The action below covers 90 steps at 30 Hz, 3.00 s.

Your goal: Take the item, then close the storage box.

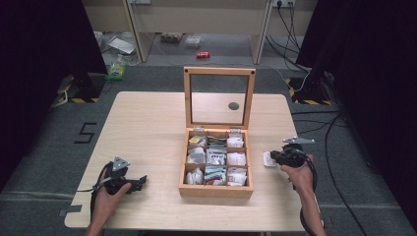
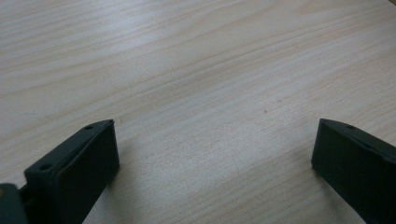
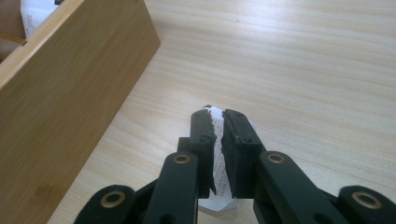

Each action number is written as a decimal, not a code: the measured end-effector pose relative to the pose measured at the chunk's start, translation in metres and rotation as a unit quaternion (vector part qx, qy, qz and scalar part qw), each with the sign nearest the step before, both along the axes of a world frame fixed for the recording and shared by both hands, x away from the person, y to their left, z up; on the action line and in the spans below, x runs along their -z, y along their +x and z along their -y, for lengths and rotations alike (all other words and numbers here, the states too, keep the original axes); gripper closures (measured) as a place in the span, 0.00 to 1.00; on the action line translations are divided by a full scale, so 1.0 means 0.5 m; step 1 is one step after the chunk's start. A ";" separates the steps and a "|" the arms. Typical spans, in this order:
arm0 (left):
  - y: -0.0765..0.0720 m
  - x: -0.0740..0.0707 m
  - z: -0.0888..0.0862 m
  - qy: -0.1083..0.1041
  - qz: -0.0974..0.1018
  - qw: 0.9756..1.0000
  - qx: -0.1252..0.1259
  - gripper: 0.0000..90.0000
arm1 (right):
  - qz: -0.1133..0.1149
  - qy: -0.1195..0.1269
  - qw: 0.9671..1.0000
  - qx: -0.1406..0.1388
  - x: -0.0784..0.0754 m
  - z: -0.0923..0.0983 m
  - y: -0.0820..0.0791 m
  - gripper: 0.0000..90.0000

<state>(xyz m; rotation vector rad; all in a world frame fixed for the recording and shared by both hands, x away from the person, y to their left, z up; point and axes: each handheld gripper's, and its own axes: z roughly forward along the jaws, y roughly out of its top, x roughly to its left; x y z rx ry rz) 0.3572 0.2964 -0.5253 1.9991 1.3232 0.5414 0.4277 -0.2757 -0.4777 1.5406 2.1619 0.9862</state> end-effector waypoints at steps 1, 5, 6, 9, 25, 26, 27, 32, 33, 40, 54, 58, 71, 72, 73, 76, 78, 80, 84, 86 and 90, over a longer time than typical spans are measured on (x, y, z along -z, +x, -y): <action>0.000 0.000 0.000 0.000 0.000 1.000 0.000 0.00 | -0.001 -0.001 1.000 -0.001 0.001 0.000 0.000 0.91; 0.000 0.000 0.000 0.000 0.000 1.000 0.000 0.00 | -0.003 0.002 1.000 0.004 0.003 0.002 0.000 0.91; 0.000 0.000 0.000 0.000 0.000 1.000 0.000 0.00 | -0.002 0.003 1.000 0.005 0.002 0.003 0.000 0.90; 0.000 0.000 0.000 0.000 0.000 1.000 0.000 0.00 | 0.000 0.006 1.000 0.007 -0.001 0.007 0.000 0.88; 0.000 0.000 0.000 0.000 0.000 1.000 0.000 0.00 | 0.022 0.041 0.999 0.014 -0.022 -0.003 0.001 0.55; 0.000 0.000 0.000 0.000 0.000 1.000 0.000 0.00 | 0.024 0.043 0.999 0.016 -0.025 -0.005 0.000 0.54; 0.000 0.000 0.000 0.000 0.000 1.000 0.000 0.00 | 0.027 0.045 0.999 0.016 -0.028 -0.007 0.000 0.53; 0.000 0.000 0.000 0.000 0.000 1.000 0.000 0.00 | 0.036 0.058 0.998 0.009 -0.043 -0.021 -0.001 0.46; 0.000 0.000 0.000 0.000 0.000 1.000 0.000 0.00 | 0.041 0.061 0.997 0.005 -0.046 -0.024 0.000 0.45; 0.000 0.000 0.000 0.000 0.000 1.000 0.000 0.00 | 0.070 0.083 0.994 -0.014 -0.080 -0.047 0.003 0.39; 0.000 0.000 0.000 0.000 0.000 1.000 0.000 0.00 | 0.096 0.096 0.990 -0.042 -0.082 -0.089 0.040 0.36; 0.000 0.000 0.000 0.000 0.000 1.000 0.000 0.00 | 0.105 0.095 0.989 -0.044 -0.083 -0.099 0.053 0.36; 0.000 0.000 0.000 0.000 0.000 1.000 0.000 0.00 | 0.119 0.087 0.988 -0.049 -0.095 -0.117 0.105 0.37; 0.000 0.000 0.000 0.000 0.000 1.000 0.000 0.00 | 0.120 0.085 0.988 -0.049 -0.096 -0.119 0.107 0.37; 0.000 0.000 0.000 0.000 0.000 1.000 0.000 0.00 | 0.123 0.081 0.988 -0.050 -0.096 -0.121 0.110 0.36; 0.000 0.000 0.000 0.000 0.000 1.000 0.000 0.00 | 0.125 0.079 0.988 -0.050 -0.099 -0.124 0.120 0.37; 0.000 0.000 0.000 0.000 0.000 1.000 0.000 0.00 | 0.119 0.083 0.988 -0.048 -0.098 -0.127 0.127 0.38; 0.000 0.000 0.000 0.000 0.000 1.000 0.000 0.00 | 0.115 0.083 0.989 -0.048 -0.096 -0.133 0.133 0.38; 0.000 0.000 0.000 0.000 0.000 1.000 0.000 0.00 | 0.114 0.079 0.989 -0.049 -0.092 -0.146 0.147 0.37; 0.000 0.000 0.000 0.000 0.000 1.000 0.000 0.00 | 0.114 0.079 0.989 -0.049 -0.092 -0.151 0.153 0.37; 0.000 0.000 0.000 0.000 0.000 1.000 0.000 0.00 | 0.111 0.077 0.989 -0.052 -0.095 -0.158 0.165 0.37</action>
